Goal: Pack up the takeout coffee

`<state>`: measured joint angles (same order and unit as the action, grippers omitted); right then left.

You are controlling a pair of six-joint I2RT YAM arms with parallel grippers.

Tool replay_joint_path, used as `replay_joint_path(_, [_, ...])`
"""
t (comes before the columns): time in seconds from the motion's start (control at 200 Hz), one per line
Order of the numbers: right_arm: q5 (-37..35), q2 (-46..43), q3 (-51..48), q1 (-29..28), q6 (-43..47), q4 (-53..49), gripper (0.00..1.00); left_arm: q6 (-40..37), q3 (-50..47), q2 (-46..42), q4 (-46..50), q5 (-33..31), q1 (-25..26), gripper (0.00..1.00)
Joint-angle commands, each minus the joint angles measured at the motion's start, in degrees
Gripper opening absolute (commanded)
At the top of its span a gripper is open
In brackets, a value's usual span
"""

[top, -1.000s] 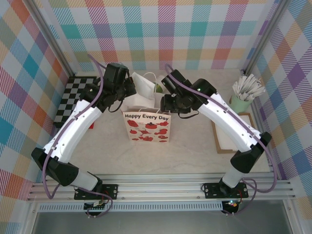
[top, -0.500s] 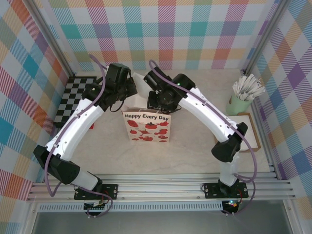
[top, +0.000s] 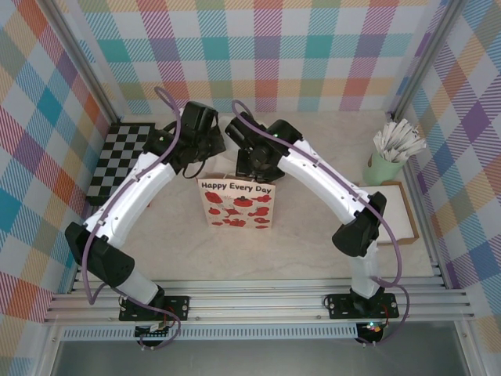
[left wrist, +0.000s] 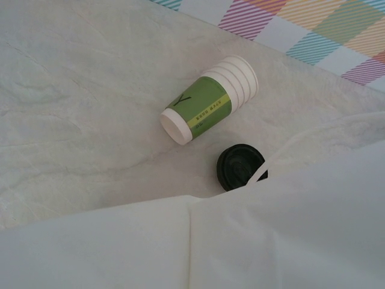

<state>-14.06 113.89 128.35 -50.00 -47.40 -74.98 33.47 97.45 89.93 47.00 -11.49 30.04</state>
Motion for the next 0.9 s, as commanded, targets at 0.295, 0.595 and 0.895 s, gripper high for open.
replay_joint_path(0.295, [8.1, -13.3, -19.5, -0.4, 6.7, 26.2, 0.44, 0.2, 1.3, -0.1, 2.4, -0.3, 0.5, 0.00])
replay_joint_path(0.595, [8.8, -20.6, -31.6, -0.4, 6.9, 38.6, 0.37, 1.3, 1.3, 0.4, 2.3, 0.8, 0.5, 0.00])
replay_joint_path(0.895, [11.0, -21.3, -34.6, -0.3, 8.6, 42.0, 0.30, 2.7, 0.8, -0.2, 2.5, 1.2, 0.5, 0.00])
